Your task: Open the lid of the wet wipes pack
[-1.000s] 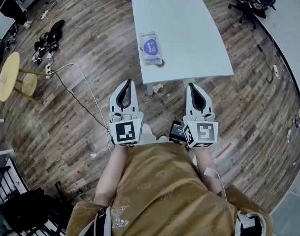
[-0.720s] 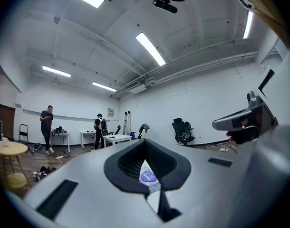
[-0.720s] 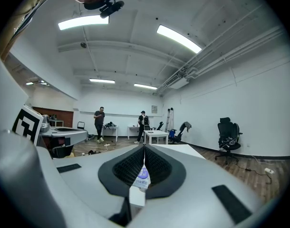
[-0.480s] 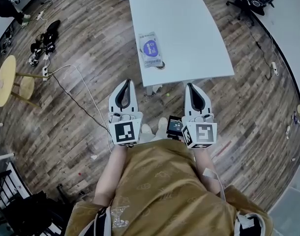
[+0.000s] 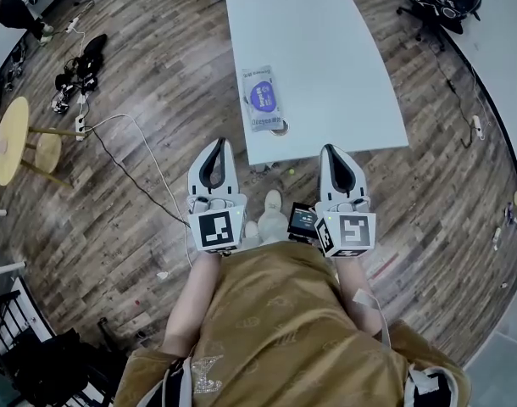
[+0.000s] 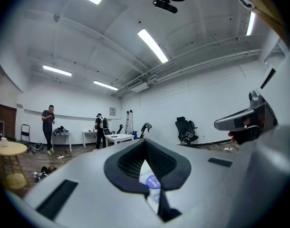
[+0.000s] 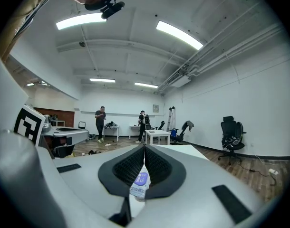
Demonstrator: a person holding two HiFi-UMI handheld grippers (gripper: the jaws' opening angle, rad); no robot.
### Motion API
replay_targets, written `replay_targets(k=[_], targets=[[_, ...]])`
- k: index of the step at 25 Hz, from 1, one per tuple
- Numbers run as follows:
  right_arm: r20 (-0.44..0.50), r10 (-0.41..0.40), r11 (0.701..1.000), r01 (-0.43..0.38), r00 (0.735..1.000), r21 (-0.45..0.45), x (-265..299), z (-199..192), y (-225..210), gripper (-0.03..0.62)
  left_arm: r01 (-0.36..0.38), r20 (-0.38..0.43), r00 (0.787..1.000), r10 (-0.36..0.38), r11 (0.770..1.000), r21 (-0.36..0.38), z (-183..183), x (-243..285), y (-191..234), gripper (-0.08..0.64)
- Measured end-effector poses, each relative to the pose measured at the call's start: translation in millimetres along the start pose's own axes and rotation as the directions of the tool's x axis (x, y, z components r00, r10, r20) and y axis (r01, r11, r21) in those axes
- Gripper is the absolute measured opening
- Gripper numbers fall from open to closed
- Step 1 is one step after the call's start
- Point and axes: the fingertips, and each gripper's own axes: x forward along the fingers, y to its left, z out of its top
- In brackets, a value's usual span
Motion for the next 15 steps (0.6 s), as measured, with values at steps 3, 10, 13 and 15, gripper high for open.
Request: replay_targets(k=[3,10,13,15], targets=[[0.004,0.013,1.000,-0.013,1.000,-0.003,19,3,-5,0.009,-0.018,0.002,1.000,0.018,1.000,-0.010,1,16,6,0.005],[-0.001,0.037,0.999,-0.037,0.999,-0.008,58,3,-21,0.009,-0.031,-0.009,0.999,0.031,0.999,-0.009,-3,57,10,0.005],[-0.004,0.047,0.999,-0.047,0.999,-0.011,76,1,-28,0.009,-0.036,-0.009,0.999,0.036,0.999,-0.010,-3,73,12,0.005],[-0.007,0.055,0.998,-0.055,0.998,-0.007,84,0,-33,0.009,-0.049,-0.022,0.999,0.049,0.999,-0.011,-5,82,13,0.005]])
